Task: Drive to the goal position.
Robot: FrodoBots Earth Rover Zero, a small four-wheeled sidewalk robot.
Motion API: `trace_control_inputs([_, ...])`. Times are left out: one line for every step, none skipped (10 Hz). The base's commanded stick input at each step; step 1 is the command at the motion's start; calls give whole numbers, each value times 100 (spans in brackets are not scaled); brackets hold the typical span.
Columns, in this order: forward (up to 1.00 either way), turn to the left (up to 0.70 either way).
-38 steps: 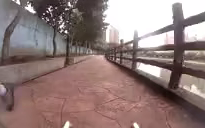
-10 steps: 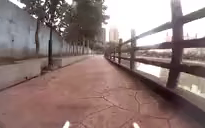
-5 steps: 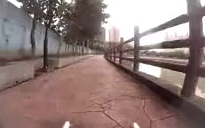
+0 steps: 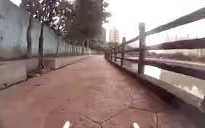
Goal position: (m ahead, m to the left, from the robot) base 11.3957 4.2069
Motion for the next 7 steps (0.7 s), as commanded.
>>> trace_control_inputs([70, 0])
trace_control_inputs([70, 0])
trace_control_inputs([70, 0])
trace_control_inputs([70, 0])
trace_control_inputs([70, 0])
trace_control_inputs([70, 0])
trace_control_inputs([70, 0])
